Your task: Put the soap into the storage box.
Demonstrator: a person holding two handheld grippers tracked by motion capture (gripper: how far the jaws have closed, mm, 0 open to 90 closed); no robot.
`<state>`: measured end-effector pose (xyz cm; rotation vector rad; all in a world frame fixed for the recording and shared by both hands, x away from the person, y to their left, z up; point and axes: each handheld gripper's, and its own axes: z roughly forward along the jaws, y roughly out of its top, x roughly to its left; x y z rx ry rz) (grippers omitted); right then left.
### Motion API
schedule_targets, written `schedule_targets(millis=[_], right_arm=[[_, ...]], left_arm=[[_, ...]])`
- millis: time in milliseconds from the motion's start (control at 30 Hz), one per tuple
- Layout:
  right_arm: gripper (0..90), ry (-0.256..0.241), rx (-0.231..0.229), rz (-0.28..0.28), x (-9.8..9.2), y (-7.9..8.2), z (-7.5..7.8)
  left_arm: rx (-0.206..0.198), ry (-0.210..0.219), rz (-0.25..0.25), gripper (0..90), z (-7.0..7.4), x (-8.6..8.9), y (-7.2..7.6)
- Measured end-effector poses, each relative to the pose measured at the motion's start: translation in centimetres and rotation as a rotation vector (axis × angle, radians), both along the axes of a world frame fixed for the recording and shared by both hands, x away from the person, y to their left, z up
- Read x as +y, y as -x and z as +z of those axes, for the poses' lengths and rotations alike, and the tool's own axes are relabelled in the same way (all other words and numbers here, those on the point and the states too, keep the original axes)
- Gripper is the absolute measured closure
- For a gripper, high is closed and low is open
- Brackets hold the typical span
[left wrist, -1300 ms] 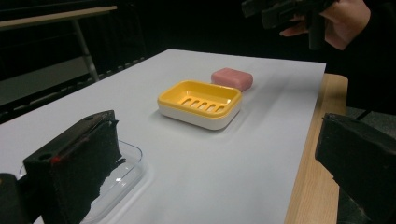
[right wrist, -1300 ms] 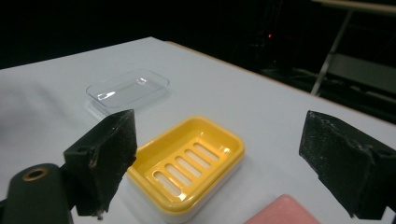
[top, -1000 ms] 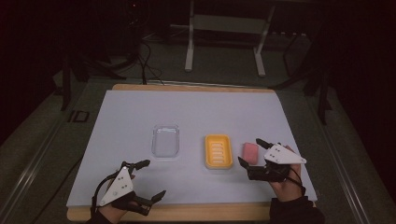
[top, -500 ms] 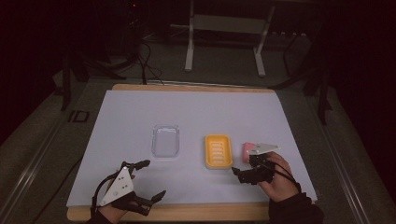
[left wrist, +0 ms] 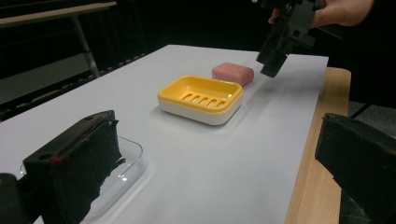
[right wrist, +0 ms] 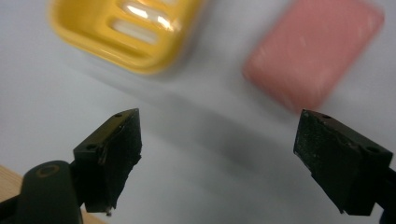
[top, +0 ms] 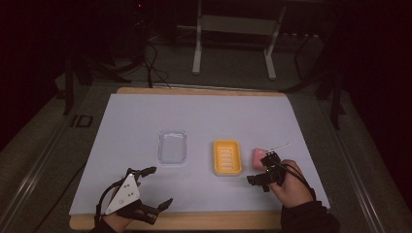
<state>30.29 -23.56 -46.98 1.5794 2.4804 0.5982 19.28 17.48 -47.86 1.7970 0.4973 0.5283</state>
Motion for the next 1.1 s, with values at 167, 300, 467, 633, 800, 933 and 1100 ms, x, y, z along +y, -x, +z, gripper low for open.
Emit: schedule_targets(millis=[167,300,467,633,800,933,1100], right_arm=[[15.5,-0.012,0.04,-0.053,-0.6,-0.3,0.2],[14.6,-0.004,0.119,-0.052,-0.7,-0.5,0.1],[13.6,0.016,0.192,-0.089,-0.7,-0.7,-0.1],[13.6,0.04,0.274,-0.171,-0.9,-1.3,-0.3],[13.5,0.094,0.357,-0.237,-0.9,-1.8,-0.4],[13.4,0.088,0.386,-0.268,-0.8,-2.5,0.0],[16.0,0.057,0.414,-0.32,-0.7,-3.8,0.3]], left_arm=[[0.001,-0.007,0.001,0.6,0.0,0.0,0.0],[0.001,-0.012,0.0,0.6,-0.1,-0.1,0.0],[0.002,-0.009,0.003,0.6,-0.1,0.0,-0.1],[0.003,-0.01,0.002,0.6,-0.1,-0.1,-0.1],[0.001,-0.008,0.008,0.6,-0.1,0.0,-0.1],[0.001,-0.01,0.005,0.6,-0.1,-0.1,-0.1],[0.001,-0.01,0.005,0.6,-0.1,0.0,-0.1]])
